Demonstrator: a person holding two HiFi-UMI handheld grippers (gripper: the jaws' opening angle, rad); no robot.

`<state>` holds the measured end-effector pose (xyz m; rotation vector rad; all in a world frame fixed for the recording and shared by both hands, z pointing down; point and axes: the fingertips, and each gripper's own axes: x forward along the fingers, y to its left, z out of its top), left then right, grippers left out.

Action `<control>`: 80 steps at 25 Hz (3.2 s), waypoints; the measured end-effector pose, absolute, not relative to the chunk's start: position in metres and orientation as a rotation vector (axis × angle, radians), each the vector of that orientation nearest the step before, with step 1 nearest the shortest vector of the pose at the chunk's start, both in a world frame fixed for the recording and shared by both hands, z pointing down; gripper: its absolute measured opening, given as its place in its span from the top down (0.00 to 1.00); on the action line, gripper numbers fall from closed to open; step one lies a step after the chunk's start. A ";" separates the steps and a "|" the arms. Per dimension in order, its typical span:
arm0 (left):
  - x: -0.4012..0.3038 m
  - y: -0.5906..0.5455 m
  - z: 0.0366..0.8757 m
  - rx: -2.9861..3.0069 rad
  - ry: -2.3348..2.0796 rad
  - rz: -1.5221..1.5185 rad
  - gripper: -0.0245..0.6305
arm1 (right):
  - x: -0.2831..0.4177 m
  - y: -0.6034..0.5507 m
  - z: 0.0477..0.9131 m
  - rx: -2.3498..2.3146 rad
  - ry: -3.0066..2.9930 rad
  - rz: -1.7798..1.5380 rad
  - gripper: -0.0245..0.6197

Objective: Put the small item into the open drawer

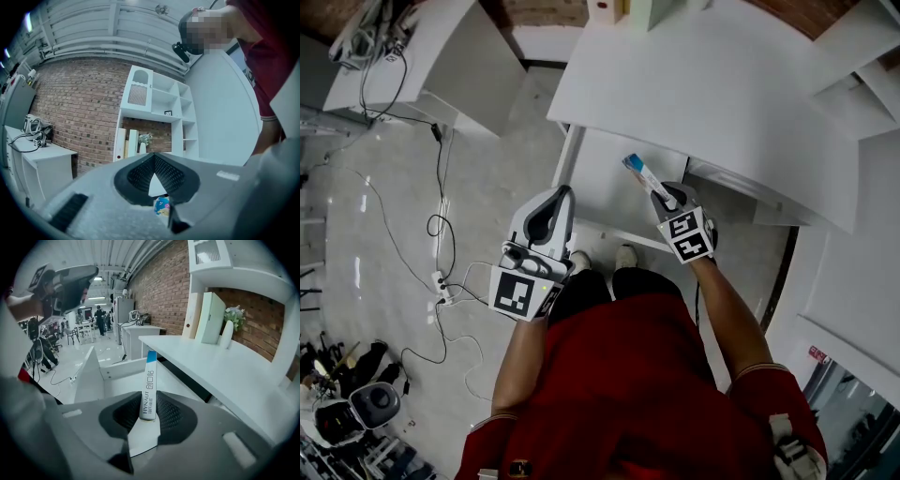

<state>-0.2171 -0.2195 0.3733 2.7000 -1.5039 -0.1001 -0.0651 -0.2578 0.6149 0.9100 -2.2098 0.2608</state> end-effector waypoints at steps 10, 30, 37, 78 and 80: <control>-0.239 -0.243 0.389 2.702 -1.413 -0.048 0.96 | -0.058 -0.298 0.672 1.005 -2.004 0.396 0.80; -0.240 -0.282 0.428 2.710 -1.276 0.049 0.96 | -0.042 -0.340 0.721 1.082 -1.818 0.457 0.80; -0.228 -0.297 0.431 2.723 -1.241 0.063 0.96 | -0.037 -0.348 0.726 1.082 -1.794 0.454 0.80; -0.196 -0.254 0.381 2.851 -1.145 -0.041 0.96 | -0.097 -0.276 0.444 1.167 -2.442 0.114 0.92; -0.195 -0.249 0.372 2.862 -1.138 -0.058 0.96 | -0.105 -0.267 0.425 1.173 -2.515 0.110 0.94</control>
